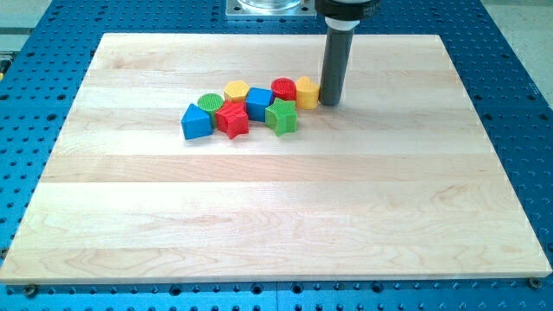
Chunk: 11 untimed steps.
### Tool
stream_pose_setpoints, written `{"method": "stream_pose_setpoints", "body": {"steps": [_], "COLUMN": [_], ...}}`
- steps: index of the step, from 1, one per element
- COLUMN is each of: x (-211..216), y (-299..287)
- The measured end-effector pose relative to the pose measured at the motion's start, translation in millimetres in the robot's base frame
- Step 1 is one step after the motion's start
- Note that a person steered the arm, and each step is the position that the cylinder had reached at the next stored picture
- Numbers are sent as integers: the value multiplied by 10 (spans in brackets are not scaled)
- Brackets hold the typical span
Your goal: Move the hexagon into the red star
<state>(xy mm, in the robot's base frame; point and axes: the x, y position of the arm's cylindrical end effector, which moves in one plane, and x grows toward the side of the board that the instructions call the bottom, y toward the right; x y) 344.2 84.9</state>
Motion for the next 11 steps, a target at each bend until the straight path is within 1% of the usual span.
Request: {"method": "stream_pose_setpoints", "body": {"steps": [1, 2, 3, 4, 5, 6, 7, 8, 11], "x": [-245, -247, -247, -247, -251, -256, -5, 31, -8], "y": [-5, -163, -638, -969, -1036, -1223, -1272, -1253, -396]}}
